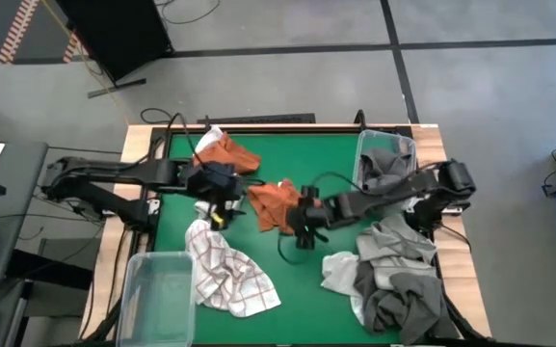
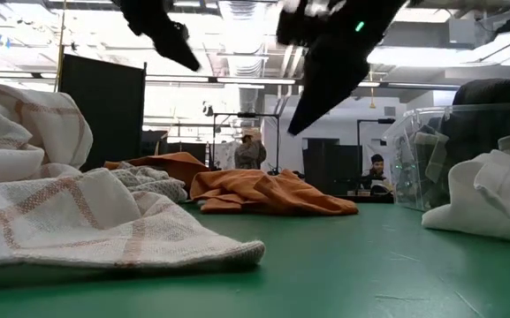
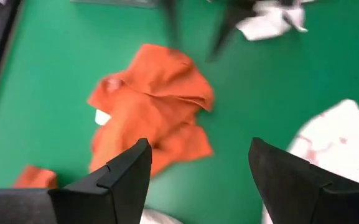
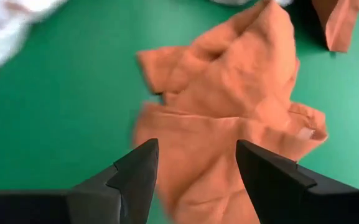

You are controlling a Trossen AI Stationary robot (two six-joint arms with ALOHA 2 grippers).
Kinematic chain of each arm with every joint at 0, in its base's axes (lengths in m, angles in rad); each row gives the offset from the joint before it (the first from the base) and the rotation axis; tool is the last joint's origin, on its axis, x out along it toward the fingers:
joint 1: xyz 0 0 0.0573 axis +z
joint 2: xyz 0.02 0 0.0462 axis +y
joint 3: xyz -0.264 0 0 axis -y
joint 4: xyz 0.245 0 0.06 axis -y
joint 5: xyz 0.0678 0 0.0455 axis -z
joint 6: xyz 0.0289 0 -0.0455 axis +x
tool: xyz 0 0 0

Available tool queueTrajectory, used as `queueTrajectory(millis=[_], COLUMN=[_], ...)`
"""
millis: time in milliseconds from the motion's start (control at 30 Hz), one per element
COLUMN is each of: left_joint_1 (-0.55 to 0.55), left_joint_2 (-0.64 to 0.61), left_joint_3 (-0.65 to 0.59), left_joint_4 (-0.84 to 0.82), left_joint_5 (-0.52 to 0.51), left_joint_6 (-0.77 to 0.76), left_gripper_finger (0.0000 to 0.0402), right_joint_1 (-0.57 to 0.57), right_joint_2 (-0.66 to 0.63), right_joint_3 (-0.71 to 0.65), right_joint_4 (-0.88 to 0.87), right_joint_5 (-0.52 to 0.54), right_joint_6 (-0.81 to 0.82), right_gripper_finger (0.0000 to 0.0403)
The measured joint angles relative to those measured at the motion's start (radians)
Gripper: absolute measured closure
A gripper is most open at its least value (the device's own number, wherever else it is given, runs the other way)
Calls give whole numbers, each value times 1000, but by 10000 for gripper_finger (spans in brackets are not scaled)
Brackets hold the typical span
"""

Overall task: Sort towels by color in basket
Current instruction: Put the orange microfiber towel into the top transparent bin

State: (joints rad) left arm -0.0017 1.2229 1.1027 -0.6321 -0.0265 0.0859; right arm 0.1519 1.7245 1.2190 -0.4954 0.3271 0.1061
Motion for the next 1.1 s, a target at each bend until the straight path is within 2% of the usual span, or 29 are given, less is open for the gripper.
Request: queueTrajectory(millis=[133,333,500,633,767,967,1100], left_joint_1=[-71,-178,-244,-287,-321,-353,-362], left_joint_2=[-15,20,41,39,40,40,40], left_joint_3=[0,-1,-2,-2,-2,-2,-2], left_joint_4=[-71,-122,-121,-119,-121,-122,-128], left_joint_5=[1,2,1,-2,-9,-9,-16], left_joint_6=[-46,-103,-162,-196,-224,-238,-241], left_gripper_finger=[145,145,145,145,145,145,145], right_joint_1=[-106,-215,-281,-311,-317,-298,-278], right_joint_2=[51,147,230,273,286,276,262], right_joint_3=[0,0,0,4,6,5,4], right_joint_4=[78,182,216,223,200,152,116], right_joint_5=[-113,-222,-265,-341,-354,-354,-342], right_joint_6=[-86,-232,-253,-247,-242,-263,-271], right_gripper_finger=[145,145,145,153,207,361,369])
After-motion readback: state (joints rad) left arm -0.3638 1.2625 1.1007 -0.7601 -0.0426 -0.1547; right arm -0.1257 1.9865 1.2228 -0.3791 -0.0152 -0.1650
